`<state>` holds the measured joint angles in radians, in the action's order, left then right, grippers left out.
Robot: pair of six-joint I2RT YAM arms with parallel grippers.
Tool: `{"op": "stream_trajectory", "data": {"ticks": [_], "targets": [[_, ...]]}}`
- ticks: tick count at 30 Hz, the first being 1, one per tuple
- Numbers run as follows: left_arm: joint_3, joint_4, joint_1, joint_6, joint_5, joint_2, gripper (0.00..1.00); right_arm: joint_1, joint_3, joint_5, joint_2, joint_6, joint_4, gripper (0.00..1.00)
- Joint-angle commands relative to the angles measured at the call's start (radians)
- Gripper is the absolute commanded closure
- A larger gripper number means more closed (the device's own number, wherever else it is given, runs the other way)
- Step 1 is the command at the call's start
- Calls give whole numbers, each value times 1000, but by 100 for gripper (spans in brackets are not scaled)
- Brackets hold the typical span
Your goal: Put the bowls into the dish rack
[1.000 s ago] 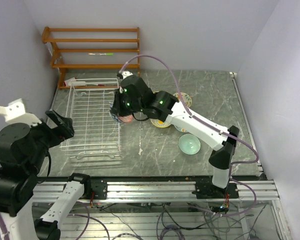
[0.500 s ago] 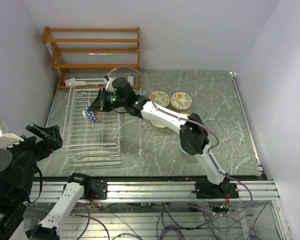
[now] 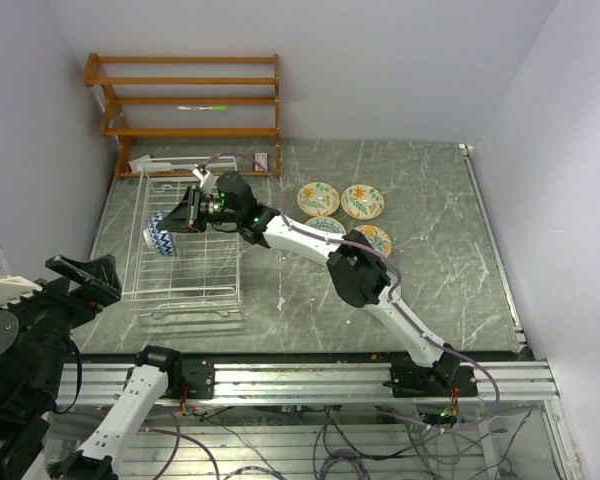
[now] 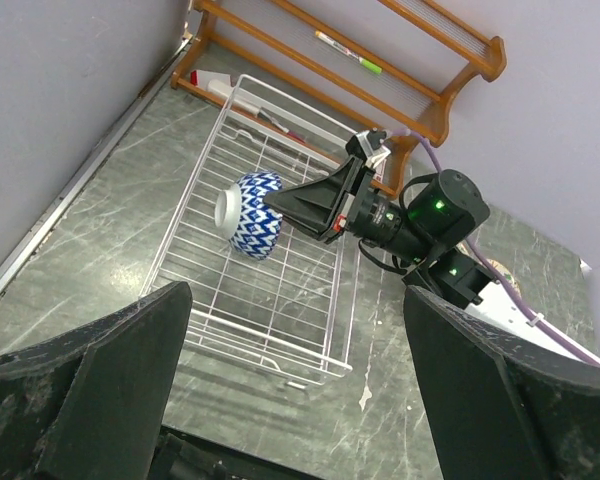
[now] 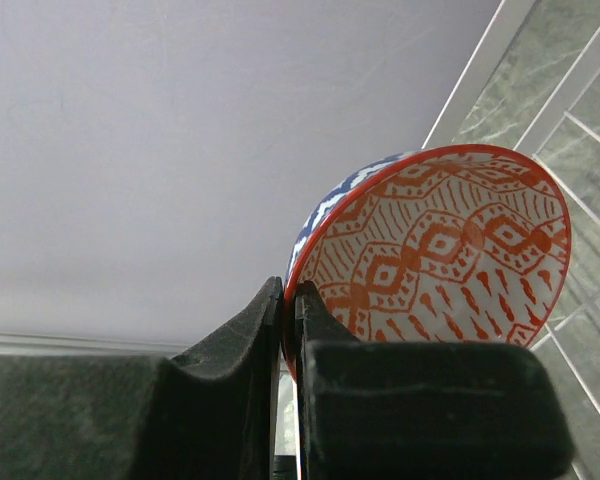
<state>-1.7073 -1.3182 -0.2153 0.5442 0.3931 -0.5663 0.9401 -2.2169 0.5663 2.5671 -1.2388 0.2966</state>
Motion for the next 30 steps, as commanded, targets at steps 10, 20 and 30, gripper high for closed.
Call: {"op": "stream_trajectory", "data": {"ticks": [10, 20, 30], "targets": [[-24, 11, -17, -30, 3, -22, 1, 10, -61, 68, 81, -169, 142, 100], [-32, 20, -27, -42, 0, -30, 1, -2, 26, 59, 76, -153, 83, 95], [-14, 35, -40, -53, 8, -31, 1, -65, 175, 50, 33, -81, 49, 80]]}}
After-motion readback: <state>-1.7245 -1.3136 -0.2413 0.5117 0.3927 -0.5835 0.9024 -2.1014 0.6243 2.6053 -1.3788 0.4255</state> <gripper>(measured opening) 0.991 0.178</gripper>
